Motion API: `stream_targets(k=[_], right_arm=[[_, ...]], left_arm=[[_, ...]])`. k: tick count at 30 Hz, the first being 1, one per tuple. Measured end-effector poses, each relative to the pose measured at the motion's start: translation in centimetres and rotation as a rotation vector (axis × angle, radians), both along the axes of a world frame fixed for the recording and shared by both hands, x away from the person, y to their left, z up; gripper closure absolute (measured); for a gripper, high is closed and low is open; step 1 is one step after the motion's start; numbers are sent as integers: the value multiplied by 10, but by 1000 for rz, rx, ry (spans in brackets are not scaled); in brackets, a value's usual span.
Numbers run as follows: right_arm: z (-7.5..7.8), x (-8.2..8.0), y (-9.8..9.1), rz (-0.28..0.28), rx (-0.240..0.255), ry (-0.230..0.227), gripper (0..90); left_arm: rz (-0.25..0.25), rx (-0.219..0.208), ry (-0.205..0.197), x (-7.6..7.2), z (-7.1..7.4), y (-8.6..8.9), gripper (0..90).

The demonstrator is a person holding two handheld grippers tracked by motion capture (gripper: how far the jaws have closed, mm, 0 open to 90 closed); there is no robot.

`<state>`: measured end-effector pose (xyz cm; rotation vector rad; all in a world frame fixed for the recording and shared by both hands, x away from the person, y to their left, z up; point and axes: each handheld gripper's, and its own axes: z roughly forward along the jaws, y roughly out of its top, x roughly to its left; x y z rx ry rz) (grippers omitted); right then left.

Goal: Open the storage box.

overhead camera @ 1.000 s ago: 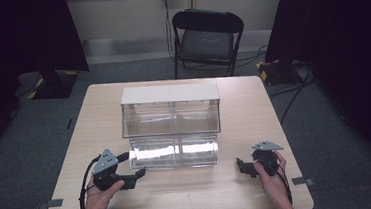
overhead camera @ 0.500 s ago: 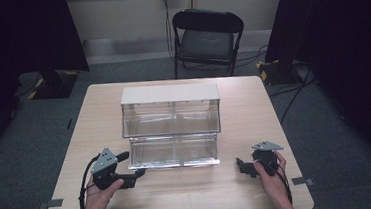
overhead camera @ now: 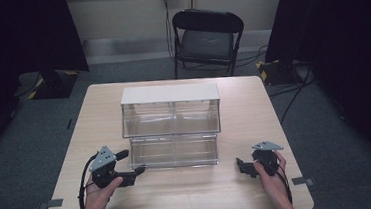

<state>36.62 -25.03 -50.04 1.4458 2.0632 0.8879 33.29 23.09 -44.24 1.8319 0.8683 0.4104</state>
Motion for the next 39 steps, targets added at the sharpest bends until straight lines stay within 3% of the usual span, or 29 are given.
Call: stream_targets(k=[20,39], right_arm=[[0,0,0,0,0,0,97],[0,0,0,0,0,0,97]], left_arm=[[9,-5,-4,2,5,-1,156],[23,-6,-39,1,13,1,156]])
